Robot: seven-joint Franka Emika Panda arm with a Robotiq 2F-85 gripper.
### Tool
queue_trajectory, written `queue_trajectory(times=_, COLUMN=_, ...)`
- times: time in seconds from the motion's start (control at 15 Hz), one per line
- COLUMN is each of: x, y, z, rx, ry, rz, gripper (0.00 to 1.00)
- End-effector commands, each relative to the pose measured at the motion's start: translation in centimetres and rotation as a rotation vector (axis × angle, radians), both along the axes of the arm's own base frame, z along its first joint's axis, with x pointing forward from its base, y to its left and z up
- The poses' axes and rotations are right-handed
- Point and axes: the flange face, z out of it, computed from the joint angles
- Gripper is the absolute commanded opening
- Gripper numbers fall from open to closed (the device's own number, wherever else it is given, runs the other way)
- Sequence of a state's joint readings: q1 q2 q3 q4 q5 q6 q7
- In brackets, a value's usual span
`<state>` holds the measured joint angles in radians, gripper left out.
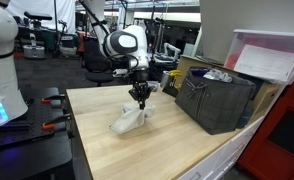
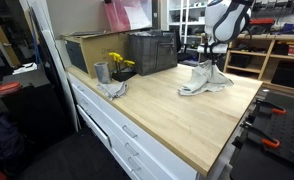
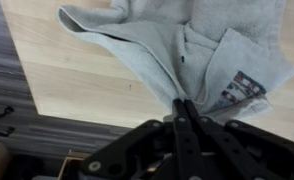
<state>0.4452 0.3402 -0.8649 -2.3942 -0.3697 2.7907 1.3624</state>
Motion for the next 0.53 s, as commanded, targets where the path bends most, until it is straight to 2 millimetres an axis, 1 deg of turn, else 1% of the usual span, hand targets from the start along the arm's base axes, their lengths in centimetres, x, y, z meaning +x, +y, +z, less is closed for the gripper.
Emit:
queue_trajectory(times=0.0, x=-0.8, y=-0.7, z=-0.3, rx=-0.063, ry=0.035, rz=-0.184, gripper=0.31)
queue_trajectory(times=0.07, x=-1.1, y=-0.4, z=-0.4, rx=-0.076, ry=0.053, rz=-0.233, gripper=0.32)
queue_trajectory(times=0.2, x=-1.6, y=0.8, z=-0.8, rx=-0.113, ry=0.102, rz=-0.325, gripper=0.47)
queue_trajectory(times=0.27, x=-1.9, y=1.8, z=-1.0, rx=-0.131, ry=0.135, rz=-0.371, gripper=0.53)
queue_trajectory(times=0.33, x=-2.0, y=3.4, z=-1.1, rx=-0.112, ry=0.161, rz=-0.372, gripper=0.62)
queue_trajectory(times=0.47, x=-1.3, y=5.9, z=-1.1, rx=-0.069, ry=0.178, rz=-0.374, gripper=0.77)
